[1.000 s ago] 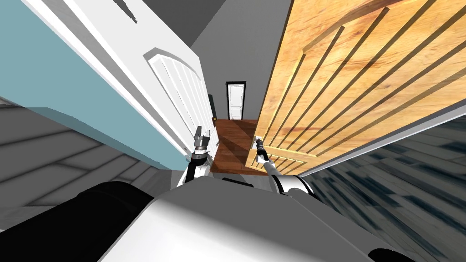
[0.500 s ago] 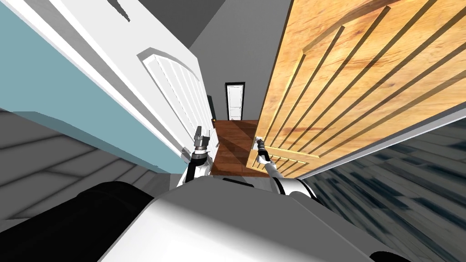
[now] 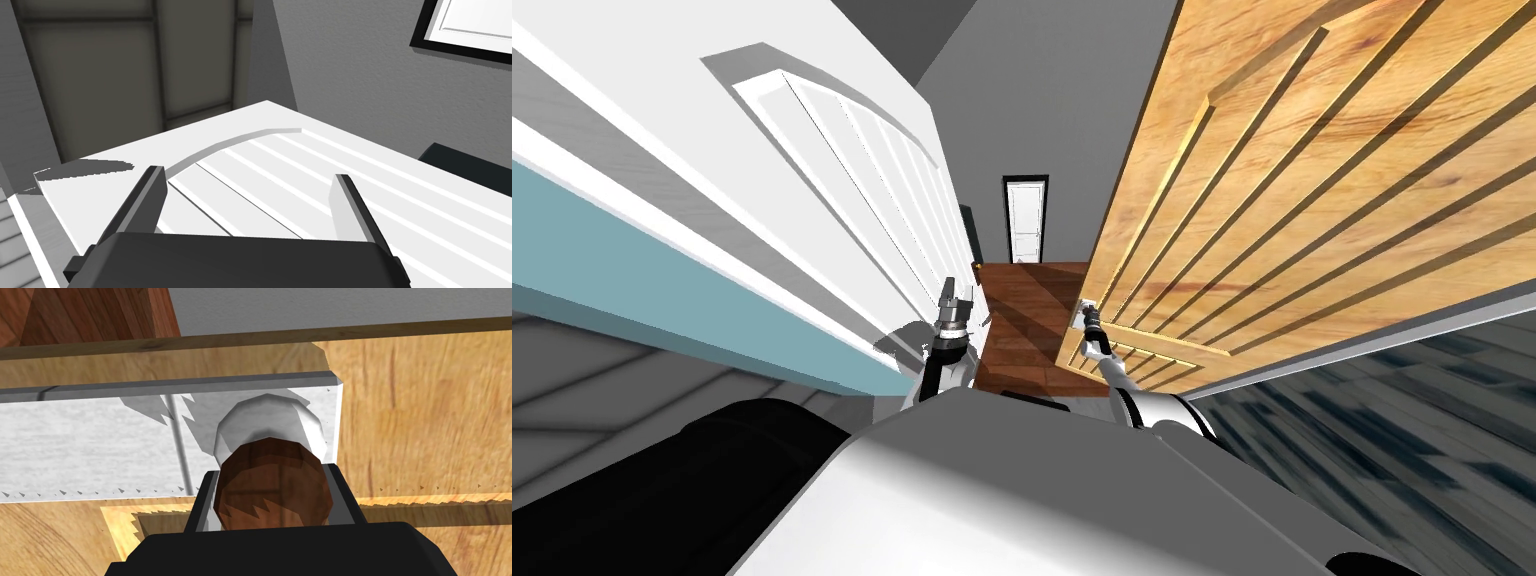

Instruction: Push the door open

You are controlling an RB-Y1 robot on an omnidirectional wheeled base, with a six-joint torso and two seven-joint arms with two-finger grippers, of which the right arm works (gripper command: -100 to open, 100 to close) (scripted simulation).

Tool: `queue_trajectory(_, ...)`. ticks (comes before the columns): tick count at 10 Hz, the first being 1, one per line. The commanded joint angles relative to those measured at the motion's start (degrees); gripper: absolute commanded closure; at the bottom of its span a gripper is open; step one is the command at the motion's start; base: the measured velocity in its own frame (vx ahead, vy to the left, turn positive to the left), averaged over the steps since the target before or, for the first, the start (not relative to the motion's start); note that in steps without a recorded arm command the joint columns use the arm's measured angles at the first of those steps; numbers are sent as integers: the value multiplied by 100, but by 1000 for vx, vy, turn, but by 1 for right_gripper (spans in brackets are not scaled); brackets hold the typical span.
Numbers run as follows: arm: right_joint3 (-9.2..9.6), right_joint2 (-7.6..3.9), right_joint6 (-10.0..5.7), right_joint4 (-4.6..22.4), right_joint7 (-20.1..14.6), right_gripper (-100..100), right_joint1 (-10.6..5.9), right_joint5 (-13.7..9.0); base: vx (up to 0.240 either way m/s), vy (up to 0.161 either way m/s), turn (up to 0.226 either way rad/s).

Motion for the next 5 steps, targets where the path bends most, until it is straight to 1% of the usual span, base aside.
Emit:
queue_trajectory(1,-136,-89,3,16,52,100,31,-50,116,72,-68)
queue_trajectory(2,-162,-103,0,21,60,100,34,-60,164,122,-96)
queue_trajectory(3,-162,-103,0,21,60,100,34,-60,105,84,-33)
queue_trajectory(4,-162,-103,0,21,60,100,34,-60,38,19,2)
queue_trajectory(5,-267,-158,-9,40,89,100,47,-101,119,60,-50)
